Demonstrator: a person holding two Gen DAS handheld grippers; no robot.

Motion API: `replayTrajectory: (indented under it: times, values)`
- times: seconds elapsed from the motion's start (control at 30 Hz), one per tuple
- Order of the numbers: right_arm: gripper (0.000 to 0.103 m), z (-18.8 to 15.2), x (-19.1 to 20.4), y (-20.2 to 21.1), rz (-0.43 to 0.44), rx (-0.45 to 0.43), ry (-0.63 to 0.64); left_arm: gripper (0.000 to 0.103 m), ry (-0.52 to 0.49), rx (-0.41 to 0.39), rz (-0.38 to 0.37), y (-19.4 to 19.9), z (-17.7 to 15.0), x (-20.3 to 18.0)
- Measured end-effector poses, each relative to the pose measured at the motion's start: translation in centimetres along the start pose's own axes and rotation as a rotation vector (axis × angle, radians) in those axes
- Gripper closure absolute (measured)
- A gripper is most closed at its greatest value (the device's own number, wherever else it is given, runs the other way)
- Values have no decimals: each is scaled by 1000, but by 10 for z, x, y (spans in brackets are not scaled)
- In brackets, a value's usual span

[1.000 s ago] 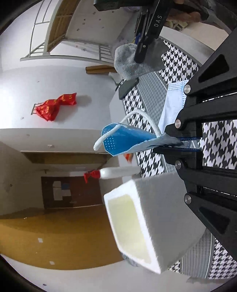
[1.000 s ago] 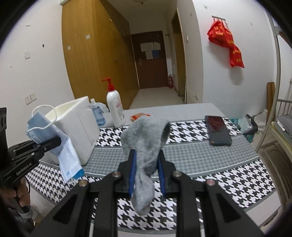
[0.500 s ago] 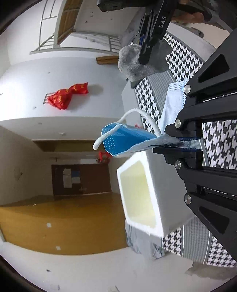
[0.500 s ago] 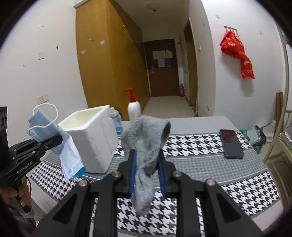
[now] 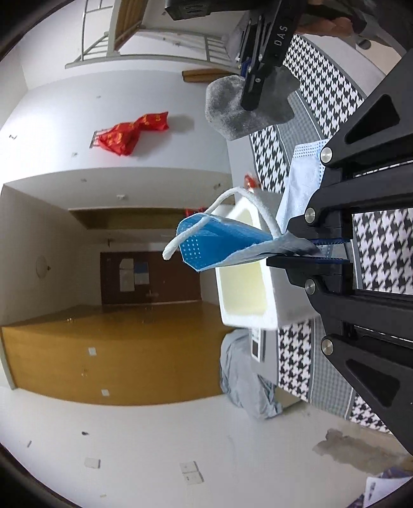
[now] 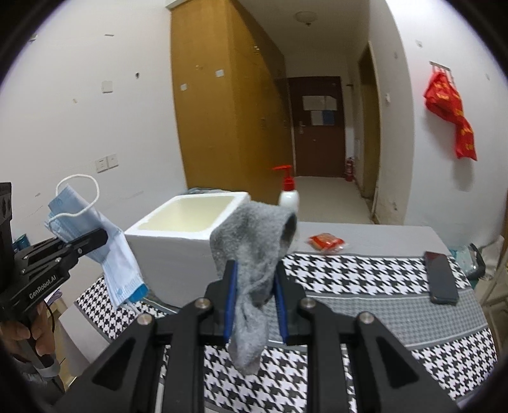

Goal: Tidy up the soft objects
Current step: 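Carry the mask and sock with both tools toward the foam box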

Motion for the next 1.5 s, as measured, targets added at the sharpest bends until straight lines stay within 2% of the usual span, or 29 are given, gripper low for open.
replayTrajectory:
  times: [0.4, 0.73, 1.2, 1.5]
  values:
    - [77, 16, 27, -33, 74, -1, 19, 97, 18, 16, 110, 7, -9, 42]
    - [77, 30, 48, -61, 99, 12, 31, 97, 50, 34, 163, 2, -17, 66]
    - [77, 48, 68, -96, 117, 50, 45, 97, 54, 57, 192, -9, -27, 81]
    - [77, 54, 75, -118, 115, 72, 47, 97, 71, 80, 178, -13, -35, 87]
Point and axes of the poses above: each gripper's, at about its wrist camera, not at the fingertips, and y roughly against the way its jaws point, x to its left, z to its top, the point moved 1 cm from there along -y, roughly the way its jaws point, and after that the axes turned 8 degrees about -x, right-handed, at the moved point
